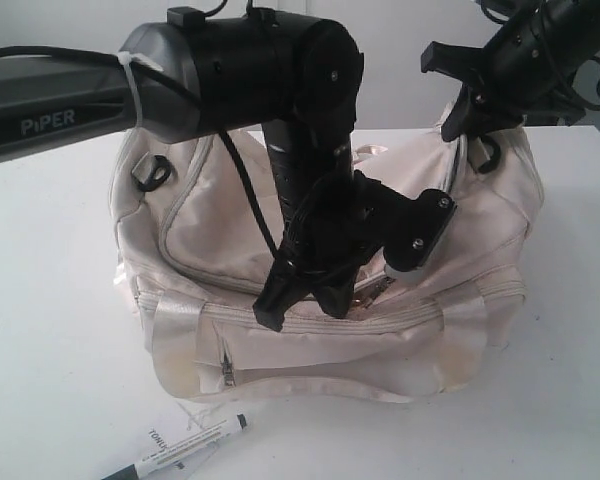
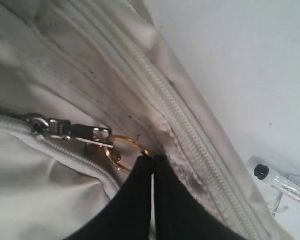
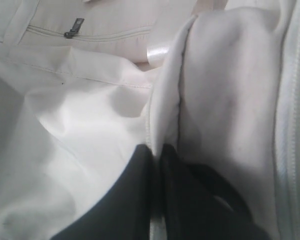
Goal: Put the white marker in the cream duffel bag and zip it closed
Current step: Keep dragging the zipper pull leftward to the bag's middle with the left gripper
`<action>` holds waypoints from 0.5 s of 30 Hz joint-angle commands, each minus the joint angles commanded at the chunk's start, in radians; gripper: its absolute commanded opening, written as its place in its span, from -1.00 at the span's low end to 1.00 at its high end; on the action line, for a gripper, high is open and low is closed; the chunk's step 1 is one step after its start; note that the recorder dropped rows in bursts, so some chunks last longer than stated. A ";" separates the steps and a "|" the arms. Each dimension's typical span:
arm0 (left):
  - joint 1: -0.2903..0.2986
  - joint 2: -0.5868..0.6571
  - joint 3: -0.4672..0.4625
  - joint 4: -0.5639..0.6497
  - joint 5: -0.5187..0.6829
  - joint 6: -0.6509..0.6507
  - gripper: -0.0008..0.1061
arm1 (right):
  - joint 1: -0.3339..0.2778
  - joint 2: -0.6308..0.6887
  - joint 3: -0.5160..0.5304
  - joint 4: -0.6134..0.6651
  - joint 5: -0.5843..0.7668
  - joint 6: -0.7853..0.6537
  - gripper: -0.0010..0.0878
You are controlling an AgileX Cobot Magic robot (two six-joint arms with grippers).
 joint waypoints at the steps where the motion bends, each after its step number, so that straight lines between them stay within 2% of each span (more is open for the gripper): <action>1: 0.000 0.000 0.000 0.000 -0.005 -0.002 -0.99 | 0.000 0.000 0.000 0.000 0.000 0.002 -0.98; 5: 0.000 -0.004 0.000 -0.011 -0.043 -0.036 -0.99 | 0.000 0.000 0.000 0.000 0.006 0.007 -0.98; 8: 0.000 -0.018 0.000 -0.011 -0.090 -0.078 -0.99 | 0.000 0.000 0.000 0.000 0.015 0.007 -0.87; 12: 0.000 -0.049 0.000 -0.016 -0.136 -0.095 -0.99 | 0.000 0.000 0.000 0.000 0.035 0.007 -0.50; 13: 0.000 -0.064 0.000 -0.019 -0.143 -0.095 -0.99 | 0.000 0.000 0.000 0.000 0.047 0.007 -0.27; 15: 0.000 -0.083 0.000 -0.019 -0.149 -0.095 -0.99 | 0.000 0.000 0.000 0.000 0.060 0.030 0.01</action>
